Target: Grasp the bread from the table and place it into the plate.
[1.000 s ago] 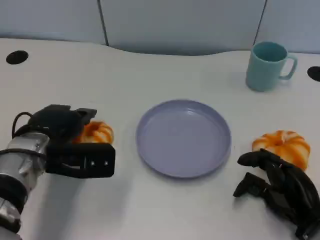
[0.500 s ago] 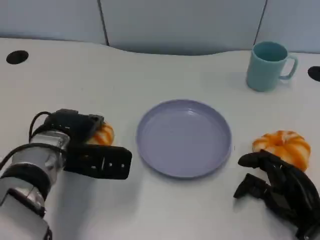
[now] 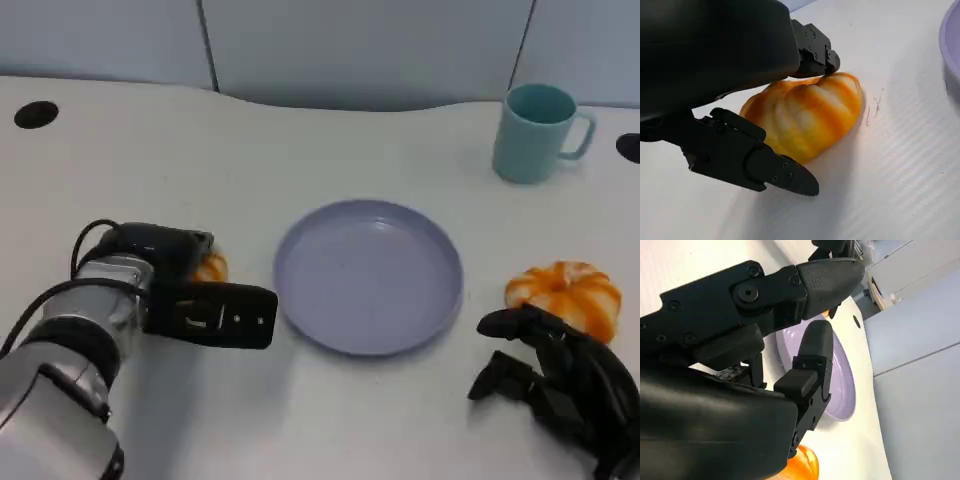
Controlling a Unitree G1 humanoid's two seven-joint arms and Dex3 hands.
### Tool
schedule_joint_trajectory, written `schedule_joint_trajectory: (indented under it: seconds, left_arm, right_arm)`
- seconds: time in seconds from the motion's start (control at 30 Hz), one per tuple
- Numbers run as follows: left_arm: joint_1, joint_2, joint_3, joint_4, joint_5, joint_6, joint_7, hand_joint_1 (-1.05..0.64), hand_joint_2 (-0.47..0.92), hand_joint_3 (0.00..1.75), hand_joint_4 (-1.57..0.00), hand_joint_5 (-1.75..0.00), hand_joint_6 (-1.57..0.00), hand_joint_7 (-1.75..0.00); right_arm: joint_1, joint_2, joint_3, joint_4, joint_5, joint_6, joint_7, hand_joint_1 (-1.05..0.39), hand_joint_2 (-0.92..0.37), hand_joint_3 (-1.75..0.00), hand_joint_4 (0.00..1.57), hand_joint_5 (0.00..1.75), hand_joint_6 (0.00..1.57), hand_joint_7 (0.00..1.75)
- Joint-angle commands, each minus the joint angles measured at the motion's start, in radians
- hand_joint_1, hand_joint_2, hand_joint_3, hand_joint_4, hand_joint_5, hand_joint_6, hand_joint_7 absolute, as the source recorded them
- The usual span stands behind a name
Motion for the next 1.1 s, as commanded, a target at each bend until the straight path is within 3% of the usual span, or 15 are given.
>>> schedule_joint_trajectory:
  seconds: [0.03,0.23,0.3,0.33,0.37,0.4,0.43,0.47,0.5,0.57,0.63,0.7,0.8,0.9,1.1]
  left_arm:
    - [0.057,0.009,-0.003,0.018,-0.005,-0.018,0.042,-0.25,0.90,0.09,-0.41,-0.13,-0.38,-0.04]
    - [0.074,0.013,-0.008,0.022,-0.001,-0.039,0.088,-0.24,0.92,0.28,-0.71,-0.26,-0.72,-0.08]
    - [0.093,0.016,-0.048,0.019,0.041,-0.042,0.177,-0.37,0.92,0.15,-0.84,-0.70,-1.02,-0.09]
    - [0.100,0.017,-0.059,0.020,0.051,-0.044,0.204,-0.38,0.92,0.16,-0.78,-0.94,-1.07,-0.12]
    - [0.104,0.018,-0.066,0.021,0.053,-0.047,0.221,-0.39,0.92,0.24,-0.72,-1.16,-1.03,-0.25]
    - [0.108,0.019,-0.068,0.022,0.053,-0.055,0.236,-0.39,0.92,0.34,-0.69,-1.26,-0.85,-0.63]
    - [0.112,0.020,-0.063,0.021,0.047,-0.066,0.254,-0.38,0.92,0.39,-0.68,-1.28,-0.75,-0.85]
    - [0.115,0.021,-0.060,0.021,0.042,-0.073,0.267,-0.37,0.92,0.44,-0.67,-1.46,-0.67,-1.05]
    - [0.119,0.022,-0.057,0.020,0.039,-0.081,0.286,-0.37,0.92,0.46,-0.66,-1.53,-0.64,-1.12]
    - [0.123,0.023,-0.047,0.020,0.029,-0.094,0.304,-0.36,0.92,0.46,-0.66,-1.59,-0.61,-1.18]
    - [0.125,0.025,-0.035,0.020,0.017,-0.105,0.316,-0.33,0.92,0.47,-0.62,-1.49,-0.65,-1.01]
    - [0.125,0.028,-0.029,0.019,0.009,-0.113,0.325,-0.31,0.92,0.49,-0.56,-1.65,-0.54,-1.35]
    - [0.125,0.034,-0.013,0.016,-0.010,-0.132,0.339,-0.31,0.92,0.51,-0.56,-1.70,-0.50,-1.44]
    - [0.121,0.045,0.030,0.007,-0.048,-0.174,0.365,-0.25,0.92,0.43,-0.67,-1.74,-0.49,-1.67]
    - [0.080,0.068,0.078,-0.008,-0.081,-0.221,0.376,-0.19,0.90,0.49,-0.70,-1.75,-0.52,-1.75]
  right_arm:
    - [0.028,-0.007,-0.008,0.002,0.007,0.004,0.006,-0.47,-0.92,-0.17,0.64,1.43,0.63,1.05]
    - [0.039,-0.009,-0.007,-0.013,0.012,0.009,0.003,-0.46,-0.92,-0.18,0.63,1.43,0.62,1.04]
    - [0.044,-0.005,-0.009,-0.021,0.017,0.014,-0.002,-0.47,-0.92,-0.18,0.64,1.43,0.64,1.04]
    - [0.047,-0.005,-0.009,-0.026,0.018,0.017,-0.005,-0.47,-0.92,-0.17,0.64,1.43,0.64,1.04]
    - [0.049,-0.005,-0.009,-0.030,0.019,0.020,-0.007,-0.47,-0.92,-0.17,0.64,1.43,0.64,1.03]
    - [0.051,-0.007,-0.009,-0.034,0.018,0.023,-0.010,-0.48,-0.92,-0.17,0.64,1.43,0.65,1.03]
    - [0.052,-0.008,-0.008,-0.038,0.016,0.028,-0.013,-0.48,-0.92,-0.17,0.64,1.43,0.65,1.03]
    - [0.053,-0.009,-0.007,-0.042,0.016,0.031,-0.015,-0.47,-0.92,-0.16,0.64,1.43,0.65,1.03]
    - [0.054,-0.010,-0.006,-0.045,0.014,0.035,-0.018,-0.47,-0.92,-0.16,0.64,1.43,0.65,1.03]
    - [0.056,-0.010,-0.004,-0.050,0.012,0.036,-0.021,-0.47,-0.92,-0.16,0.64,1.43,0.65,1.03]
    - [0.056,-0.009,-0.004,-0.052,0.011,0.033,-0.023,-0.47,-0.92,-0.18,0.63,1.43,0.64,1.02]
    - [0.056,-0.008,-0.003,-0.054,0.011,0.035,-0.028,-0.47,-0.92,-0.18,0.63,1.44,0.64,1.02]
    - [0.055,-0.008,-0.004,-0.055,0.015,0.041,-0.025,-0.47,-0.92,-0.18,0.63,1.44,0.64,1.02]
    - [0.053,-0.009,-0.007,-0.048,0.020,0.041,-0.017,-0.47,-0.92,-0.16,0.62,1.44,0.65,1.03]
    - [0.050,-0.007,-0.003,-0.046,0.009,0.034,-0.029,-0.48,-0.92,-0.16,0.64,1.44,0.65,1.02]
